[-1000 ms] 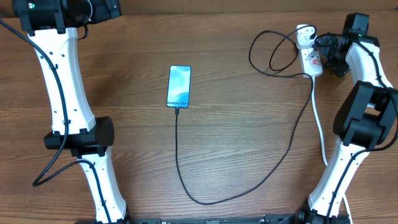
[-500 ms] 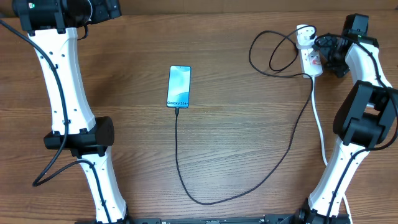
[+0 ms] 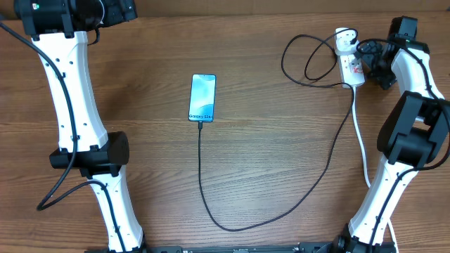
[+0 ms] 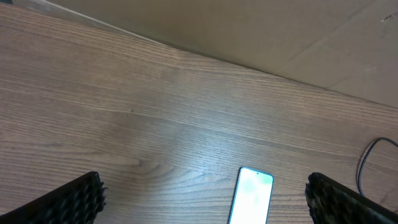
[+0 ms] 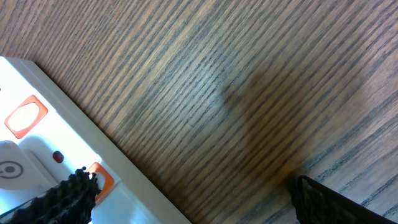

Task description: Plug charger to phone and switch on socket

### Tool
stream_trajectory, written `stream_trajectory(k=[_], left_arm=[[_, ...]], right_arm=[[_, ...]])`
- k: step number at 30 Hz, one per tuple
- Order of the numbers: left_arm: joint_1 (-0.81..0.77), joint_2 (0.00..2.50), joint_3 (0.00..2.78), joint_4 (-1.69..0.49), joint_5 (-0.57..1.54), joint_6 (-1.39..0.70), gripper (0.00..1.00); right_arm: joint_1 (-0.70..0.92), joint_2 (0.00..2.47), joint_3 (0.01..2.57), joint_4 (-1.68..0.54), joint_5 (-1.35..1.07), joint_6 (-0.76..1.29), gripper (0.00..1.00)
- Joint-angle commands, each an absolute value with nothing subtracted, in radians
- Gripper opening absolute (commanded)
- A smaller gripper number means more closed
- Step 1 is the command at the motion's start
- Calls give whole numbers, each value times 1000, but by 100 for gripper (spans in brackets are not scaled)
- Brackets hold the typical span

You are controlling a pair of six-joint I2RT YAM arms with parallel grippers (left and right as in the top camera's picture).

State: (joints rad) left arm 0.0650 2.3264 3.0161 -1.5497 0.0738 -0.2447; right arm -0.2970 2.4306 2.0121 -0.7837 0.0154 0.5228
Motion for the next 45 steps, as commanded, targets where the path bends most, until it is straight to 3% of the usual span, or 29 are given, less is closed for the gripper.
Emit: stream_trajectory(k=[1, 45], left_arm=[[58, 2322, 3012, -1552, 67, -255, 100], [58, 2322, 3012, -1552, 67, -255, 100]], right_arm=[[-256, 2465, 2008, -794, -2, 494, 100], [-246, 2465, 2009, -774, -6, 494, 100]])
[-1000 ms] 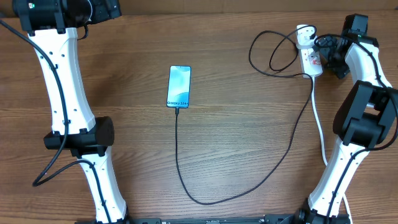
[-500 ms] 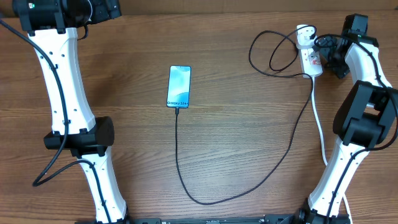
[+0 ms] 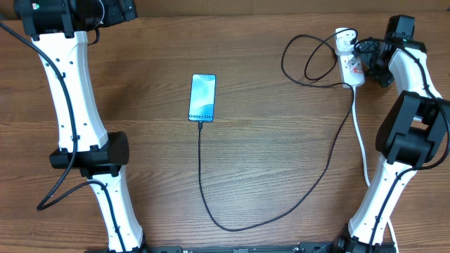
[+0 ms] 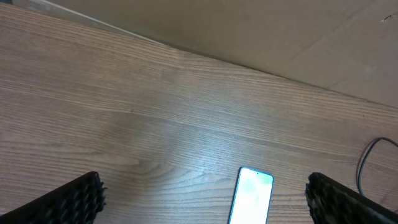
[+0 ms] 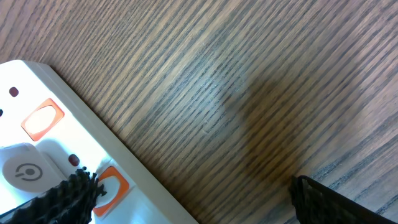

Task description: Plug charger to phone and switch on socket

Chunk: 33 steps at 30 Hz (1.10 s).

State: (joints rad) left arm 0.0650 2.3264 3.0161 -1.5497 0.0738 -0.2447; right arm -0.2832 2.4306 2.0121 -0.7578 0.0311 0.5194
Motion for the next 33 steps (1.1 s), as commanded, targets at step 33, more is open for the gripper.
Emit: stream_trajectory(k=[33], left_arm=[[58, 2322, 3012, -1552, 67, -255, 100]], right_arm=[[-200, 2540, 2009, -798, -46, 497, 100]])
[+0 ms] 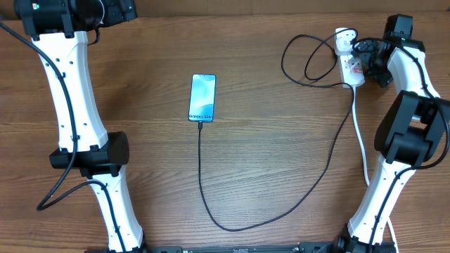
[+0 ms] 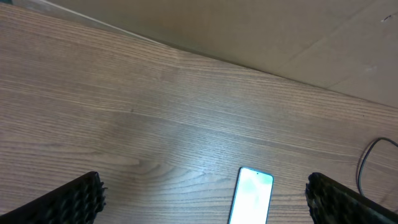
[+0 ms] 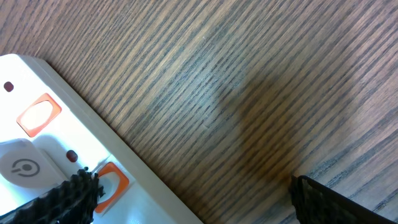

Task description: Plug charger to phone and switch on socket

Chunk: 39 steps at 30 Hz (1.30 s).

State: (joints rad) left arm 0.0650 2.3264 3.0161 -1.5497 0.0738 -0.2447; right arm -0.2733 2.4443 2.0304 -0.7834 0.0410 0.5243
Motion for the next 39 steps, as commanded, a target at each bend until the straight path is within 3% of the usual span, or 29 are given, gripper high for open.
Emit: stream_trajectory(k=[1, 9, 22, 29, 39], left_arm=[[58, 2322, 3012, -1552, 67, -255, 100], [58, 2322, 3012, -1552, 67, -255, 100], [58, 2322, 3012, -1552, 67, -255, 100], [58, 2322, 3012, -1552, 67, -255, 100], [58, 2322, 3012, -1552, 67, -255, 100]], right_arm=[[-198, 2540, 2009, -799, -47, 497, 100], [-218, 2470, 2052, -899, -8, 498, 100], [-304, 2032, 2110, -1087, 39, 392, 100], [-239, 1776, 2110, -1269, -9, 179, 100], [-165, 1512, 2110, -1614, -15, 171, 100]])
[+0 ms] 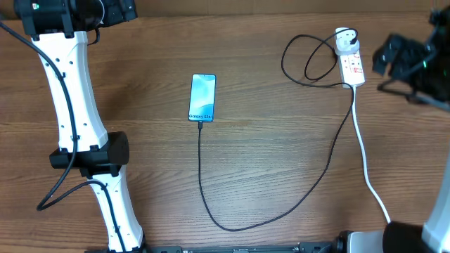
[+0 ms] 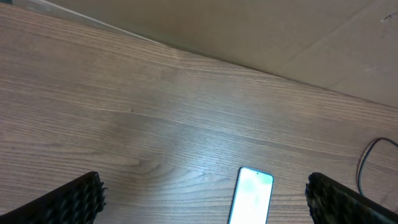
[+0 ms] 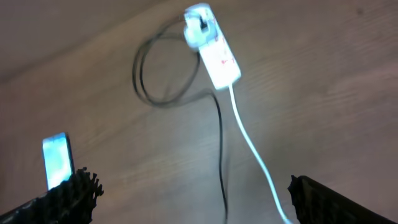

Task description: Plug charger to phone and switch on socket

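The phone (image 1: 202,97) lies screen up on the wooden table, its screen lit, with the black charger cable (image 1: 211,211) plugged into its lower end. The cable loops round to the white socket strip (image 1: 350,65) at the far right, where the charger plug (image 1: 344,41) sits in it. In the right wrist view the strip (image 3: 214,56) and phone (image 3: 57,162) lie far below. My right gripper (image 3: 193,199) hangs open high above the table, right of the strip. My left gripper (image 2: 205,199) is open, raised at the far left, with the phone (image 2: 252,194) between its fingertips in view.
The strip's white lead (image 1: 365,154) runs down the right side of the table (image 1: 267,140) toward the front edge. The left arm's white links (image 1: 74,91) stand along the left side. A beige wall (image 2: 249,31) rises behind the table's far edge.
My right gripper was low at the socket strip, its fingers beside the orange switches. Now it is lifted well away, up and to the right, with the whole strip and phone in view. The left gripper has not moved.
Through all three earlier moments the phone lay plugged in with its screen lit, and my right gripper stayed down at the strip's orange switches, shifting slightly. Now the right gripper is raised clear of the strip. The left arm stayed still throughout.
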### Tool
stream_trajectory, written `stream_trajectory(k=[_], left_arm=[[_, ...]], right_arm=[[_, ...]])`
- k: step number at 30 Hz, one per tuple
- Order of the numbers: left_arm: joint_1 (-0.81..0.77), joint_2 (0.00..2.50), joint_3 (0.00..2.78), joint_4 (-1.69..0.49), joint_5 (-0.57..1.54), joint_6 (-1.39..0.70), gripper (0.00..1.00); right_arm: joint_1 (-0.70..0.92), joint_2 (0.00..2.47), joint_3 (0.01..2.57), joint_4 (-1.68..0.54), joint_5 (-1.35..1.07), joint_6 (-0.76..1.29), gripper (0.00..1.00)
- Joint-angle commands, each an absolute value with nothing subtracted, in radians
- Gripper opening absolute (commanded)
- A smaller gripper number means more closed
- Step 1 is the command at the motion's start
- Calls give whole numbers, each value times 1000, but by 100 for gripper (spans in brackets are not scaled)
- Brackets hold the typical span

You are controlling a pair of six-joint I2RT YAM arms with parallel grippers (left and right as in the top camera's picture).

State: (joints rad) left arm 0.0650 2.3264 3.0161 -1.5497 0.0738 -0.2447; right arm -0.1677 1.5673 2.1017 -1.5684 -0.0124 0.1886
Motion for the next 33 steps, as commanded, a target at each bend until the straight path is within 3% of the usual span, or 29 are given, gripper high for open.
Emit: stream_trajectory(k=[1, 17, 21, 33], left_arm=[[58, 2322, 3012, -1552, 67, -255, 100], [58, 2322, 3012, -1552, 67, -255, 100], [58, 2322, 3012, -1552, 67, -255, 100], [58, 2322, 3012, -1552, 67, -255, 100]], right_arm=[[-165, 1502, 2110, -1635, -17, 170, 100], [-163, 1414, 2083, -1661, -32, 73, 100], [-139, 1280, 1939, -1441, -27, 73, 100], [-67, 712, 1060, -649, -24, 47, 100]])
